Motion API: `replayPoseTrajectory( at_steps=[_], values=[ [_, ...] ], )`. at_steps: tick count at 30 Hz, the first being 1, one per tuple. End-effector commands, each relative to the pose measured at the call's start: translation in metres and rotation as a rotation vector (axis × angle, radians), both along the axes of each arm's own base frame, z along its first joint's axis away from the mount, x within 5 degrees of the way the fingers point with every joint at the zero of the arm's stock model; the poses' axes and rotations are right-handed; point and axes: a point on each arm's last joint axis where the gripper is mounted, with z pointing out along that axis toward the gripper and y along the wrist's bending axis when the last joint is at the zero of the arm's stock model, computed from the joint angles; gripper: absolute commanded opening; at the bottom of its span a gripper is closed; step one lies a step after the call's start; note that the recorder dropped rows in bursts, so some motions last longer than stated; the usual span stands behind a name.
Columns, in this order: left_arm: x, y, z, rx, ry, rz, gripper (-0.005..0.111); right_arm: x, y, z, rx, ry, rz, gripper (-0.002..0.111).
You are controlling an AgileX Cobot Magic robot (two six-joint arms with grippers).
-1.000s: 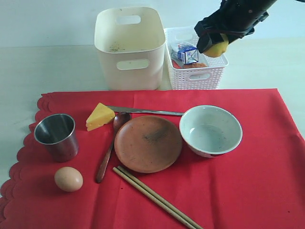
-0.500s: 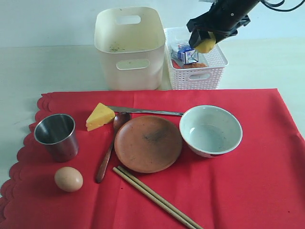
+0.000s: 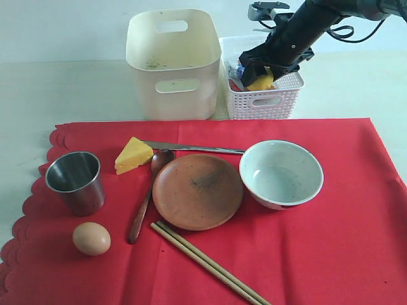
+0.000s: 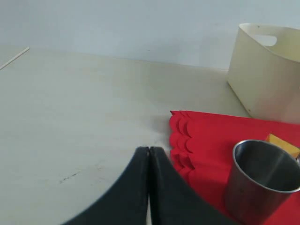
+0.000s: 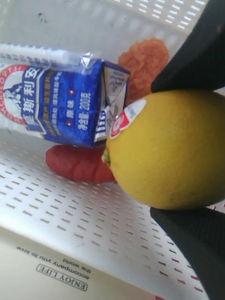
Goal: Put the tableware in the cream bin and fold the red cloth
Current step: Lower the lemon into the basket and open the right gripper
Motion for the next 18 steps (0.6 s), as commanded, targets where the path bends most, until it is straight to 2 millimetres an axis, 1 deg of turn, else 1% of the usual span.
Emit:
replayPoseTrajectory(
  at_steps=[1,7,18],
  values=[
    [-0.0002,-0.0004,-0.0002,-0.002,-0.007,-0.006,0.001,0.0029,0.0002,0.0057,0.009,-0.034,0.005,0.018],
    [-0.0002,-0.0004,-0.0002,-0.002,-0.007,-0.006,0.001,0.0027,0.0002,0.0056,0.009,-0.032,0.006,0.041],
    [-0.0002,-0.0004,-0.0002,-0.002,-0.007,-0.006,0.001,0.0021,0.0000,0.0053,0.006,-0.026,0.010,0.061]
  ],
)
